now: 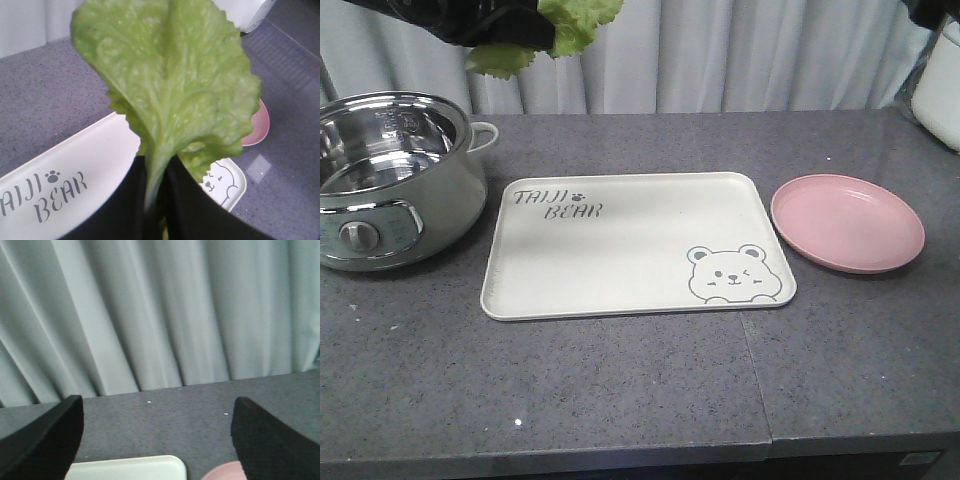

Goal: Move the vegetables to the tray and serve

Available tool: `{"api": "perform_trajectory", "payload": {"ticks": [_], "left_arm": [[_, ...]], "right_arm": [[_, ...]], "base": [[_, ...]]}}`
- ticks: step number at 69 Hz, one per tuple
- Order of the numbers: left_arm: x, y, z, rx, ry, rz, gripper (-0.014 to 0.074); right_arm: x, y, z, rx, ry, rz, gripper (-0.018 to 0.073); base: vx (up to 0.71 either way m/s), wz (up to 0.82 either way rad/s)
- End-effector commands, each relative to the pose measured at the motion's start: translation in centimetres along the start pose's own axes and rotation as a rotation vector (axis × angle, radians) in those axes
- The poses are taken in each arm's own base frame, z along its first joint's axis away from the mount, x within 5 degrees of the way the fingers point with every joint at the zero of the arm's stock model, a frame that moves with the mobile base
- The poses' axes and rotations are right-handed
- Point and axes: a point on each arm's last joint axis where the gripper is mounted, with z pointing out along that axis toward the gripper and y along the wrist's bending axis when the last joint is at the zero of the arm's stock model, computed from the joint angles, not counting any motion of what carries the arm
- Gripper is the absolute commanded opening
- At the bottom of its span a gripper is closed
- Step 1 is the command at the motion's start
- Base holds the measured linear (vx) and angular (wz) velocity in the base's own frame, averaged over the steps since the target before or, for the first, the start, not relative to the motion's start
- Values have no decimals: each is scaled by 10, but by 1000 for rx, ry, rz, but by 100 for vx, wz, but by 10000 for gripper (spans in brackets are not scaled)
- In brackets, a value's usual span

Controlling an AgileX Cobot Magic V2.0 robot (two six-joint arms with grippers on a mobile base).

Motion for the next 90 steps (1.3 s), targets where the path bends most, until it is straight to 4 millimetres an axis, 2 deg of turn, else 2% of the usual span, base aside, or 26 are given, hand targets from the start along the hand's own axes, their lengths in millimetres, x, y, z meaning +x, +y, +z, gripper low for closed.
{"api": "perform_trajectory", "payload": {"ticks": [1, 13, 20, 27, 36, 44, 58, 77, 83, 90], "left_arm": [[-19, -21, -24, 25, -152, 35, -6], [-17, -22, -24, 34, -140, 32, -6], [-16, -28, -22, 59, -122, 33, -6], [-15, -40, -17, 98, -115, 55, -6], [-13, -60, -8, 139, -110, 101, -6], [-14, -72, -1, 158, -130, 112, -6], [-16, -84, 3, 173, -163, 122, -6], [-17, -90, 5, 181, -179, 126, -6], [-17, -90, 5, 181, -179, 126, -6], [-17, -90, 5, 181, -179, 126, -6]], "right_arm": [[-28, 15, 11, -120, -29, 36, 577], [-35, 42, 46, -477, 49, 179, 577], [-29, 53, 64, -708, 81, 307, 577], [-21, 54, 81, -825, 74, 411, 577], [-12, 52, 92, -872, 98, 458, 577], [-9, 54, 91, -903, 115, 450, 577], [-8, 56, 90, -919, 126, 438, 577], [1, 76, 90, -939, 168, 385, 568], [1, 76, 90, -939, 169, 384, 520], [2, 76, 90, -938, 178, 371, 375]], "base": [[0, 0], [0, 0], [0, 0], [0, 0], [0, 0], [0, 0], [0, 0], [0, 0], [0, 0], [0, 0]]}}
